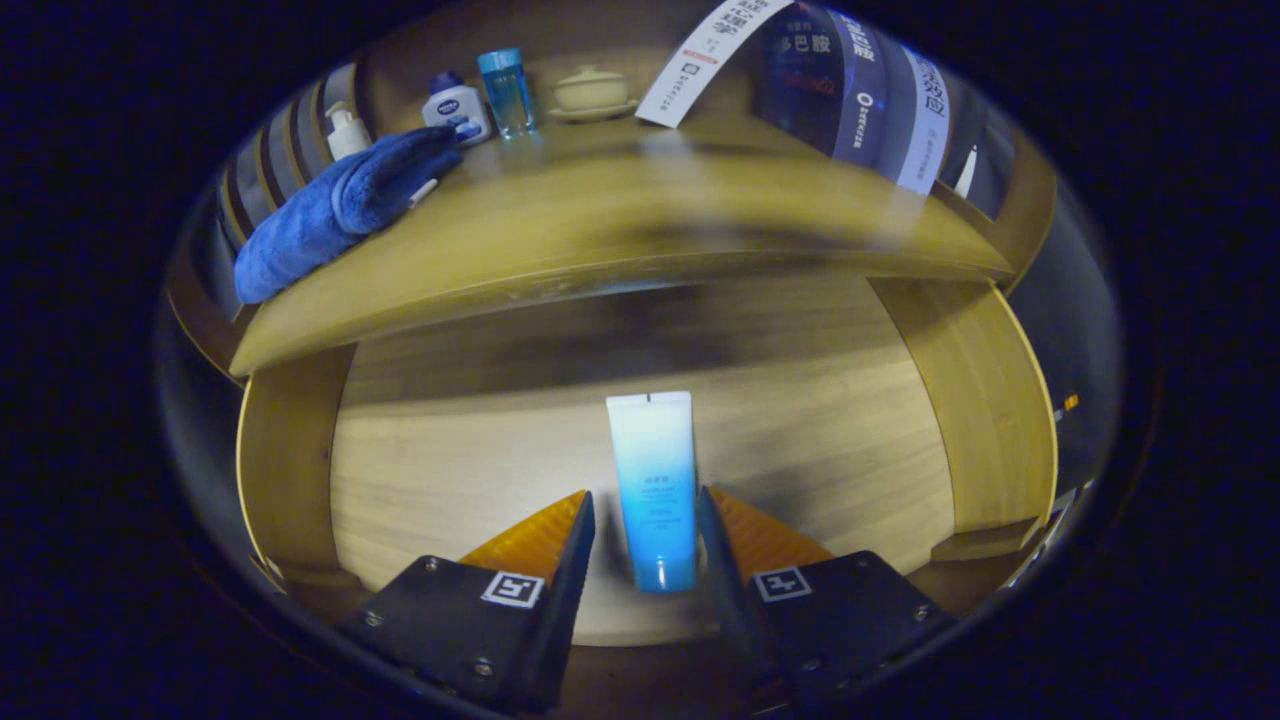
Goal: Pull open the drawer, take out the items inside it, and place them on the countertop above the cabinet.
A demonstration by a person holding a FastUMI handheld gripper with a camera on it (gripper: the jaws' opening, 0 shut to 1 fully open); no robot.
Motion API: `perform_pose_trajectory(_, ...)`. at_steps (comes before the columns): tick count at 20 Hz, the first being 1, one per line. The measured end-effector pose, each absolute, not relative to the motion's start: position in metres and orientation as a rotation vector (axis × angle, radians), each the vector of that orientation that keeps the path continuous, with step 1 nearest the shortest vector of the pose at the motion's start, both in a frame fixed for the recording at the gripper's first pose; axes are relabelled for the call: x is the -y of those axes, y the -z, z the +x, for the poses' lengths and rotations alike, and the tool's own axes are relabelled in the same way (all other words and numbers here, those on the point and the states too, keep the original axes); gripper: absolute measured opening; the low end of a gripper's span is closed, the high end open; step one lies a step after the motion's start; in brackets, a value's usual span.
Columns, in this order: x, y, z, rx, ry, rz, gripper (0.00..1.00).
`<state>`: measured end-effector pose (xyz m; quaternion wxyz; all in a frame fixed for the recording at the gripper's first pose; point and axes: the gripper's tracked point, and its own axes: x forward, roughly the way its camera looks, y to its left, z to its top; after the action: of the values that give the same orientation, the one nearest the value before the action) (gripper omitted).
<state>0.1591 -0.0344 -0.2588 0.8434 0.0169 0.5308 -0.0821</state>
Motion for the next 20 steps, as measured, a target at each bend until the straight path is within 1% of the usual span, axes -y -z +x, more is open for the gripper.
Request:
perform_pose_trajectory(3, 0.034, 0.267, 0.150, -1.195, 0.178, 0.030, 0.61)
perform_pose_trajectory(5, 0.039, 0.275, 0.149, -1.215, 0.208, 0.016, 0.62)
perform_pose_trajectory(6, 0.039, 0.265, 0.145, -1.220, 0.215, 0.013, 0.55)
perform_pose_trajectory(7, 0.043, 0.289, 0.151, -1.206, 0.217, 0.013, 0.49)
perform_pose_trajectory(8, 0.040, 0.283, 0.148, -1.217, 0.220, 0.010, 0.43)
perform_pose_trajectory(12, 0.041, 0.274, 0.150, -1.176, 0.224, -0.076, 0.36)
perform_pose_trajectory(16, 0.030, 0.255, 0.152, -1.106, 0.201, -0.085, 0.36)
perform_pose_trajectory(20, 0.031, 0.211, 0.134, -1.051, 0.261, -0.159, 0.36)
